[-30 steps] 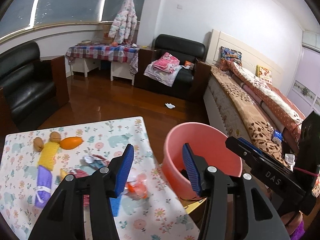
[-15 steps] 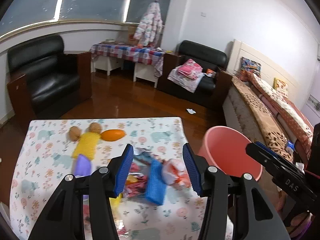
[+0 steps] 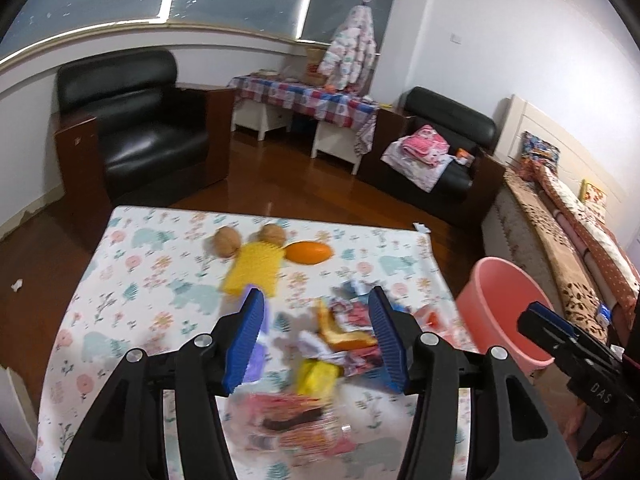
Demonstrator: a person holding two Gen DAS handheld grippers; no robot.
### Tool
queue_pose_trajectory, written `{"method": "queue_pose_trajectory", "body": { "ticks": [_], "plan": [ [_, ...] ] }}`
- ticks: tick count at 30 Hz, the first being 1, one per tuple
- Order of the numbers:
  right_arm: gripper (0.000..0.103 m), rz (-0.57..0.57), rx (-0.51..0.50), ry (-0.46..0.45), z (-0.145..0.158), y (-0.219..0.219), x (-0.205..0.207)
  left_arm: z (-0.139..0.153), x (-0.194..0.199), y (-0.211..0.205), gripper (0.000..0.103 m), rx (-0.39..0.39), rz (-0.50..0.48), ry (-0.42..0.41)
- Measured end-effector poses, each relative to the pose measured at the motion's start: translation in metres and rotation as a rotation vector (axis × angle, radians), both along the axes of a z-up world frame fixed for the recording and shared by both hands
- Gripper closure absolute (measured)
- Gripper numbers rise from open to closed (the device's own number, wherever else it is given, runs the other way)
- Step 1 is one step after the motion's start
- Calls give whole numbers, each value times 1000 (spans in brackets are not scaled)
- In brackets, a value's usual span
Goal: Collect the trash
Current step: 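Move both open grippers back over the table items, then grasp the purple cloth with the left gripper while the right gripper grasps the clear plastic bag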
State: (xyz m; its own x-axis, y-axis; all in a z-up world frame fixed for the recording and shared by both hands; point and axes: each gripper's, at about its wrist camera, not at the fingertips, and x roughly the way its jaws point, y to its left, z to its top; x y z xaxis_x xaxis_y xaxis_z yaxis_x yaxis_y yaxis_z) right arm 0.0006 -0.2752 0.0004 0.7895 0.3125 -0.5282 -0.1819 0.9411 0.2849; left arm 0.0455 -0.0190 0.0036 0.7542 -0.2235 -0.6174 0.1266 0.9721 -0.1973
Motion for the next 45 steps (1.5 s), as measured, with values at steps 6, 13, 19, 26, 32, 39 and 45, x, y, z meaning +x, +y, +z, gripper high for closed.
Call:
{"method": "queue_pose_trajectory", "body": {
  "ticks": [6,13,19,26,32,39,45],
  "plan": [
    [58,36,4,61,-16,11,11,-21,-2,31,48,21,54,50],
    [58,77,-30,119,-34,30,22,-52,-5,57,48,38,99,130],
    [58,48,-33,147,-42,27,32,-63,9,62,48,-1,101,161],
    [58,7,-29,163,-47,13,41,-83,37,37,48,16,32,215],
    [58,-17,-34,178,-50,4,50,-95,42,34,70,15,2,234],
    [58,-28,-45,216,-63,1,64,-83,40,49,76,-29,25,195],
    [58,-27,-36,269,-80,-3,65,-78,38,58,82,-60,32,188]
  ]
}}
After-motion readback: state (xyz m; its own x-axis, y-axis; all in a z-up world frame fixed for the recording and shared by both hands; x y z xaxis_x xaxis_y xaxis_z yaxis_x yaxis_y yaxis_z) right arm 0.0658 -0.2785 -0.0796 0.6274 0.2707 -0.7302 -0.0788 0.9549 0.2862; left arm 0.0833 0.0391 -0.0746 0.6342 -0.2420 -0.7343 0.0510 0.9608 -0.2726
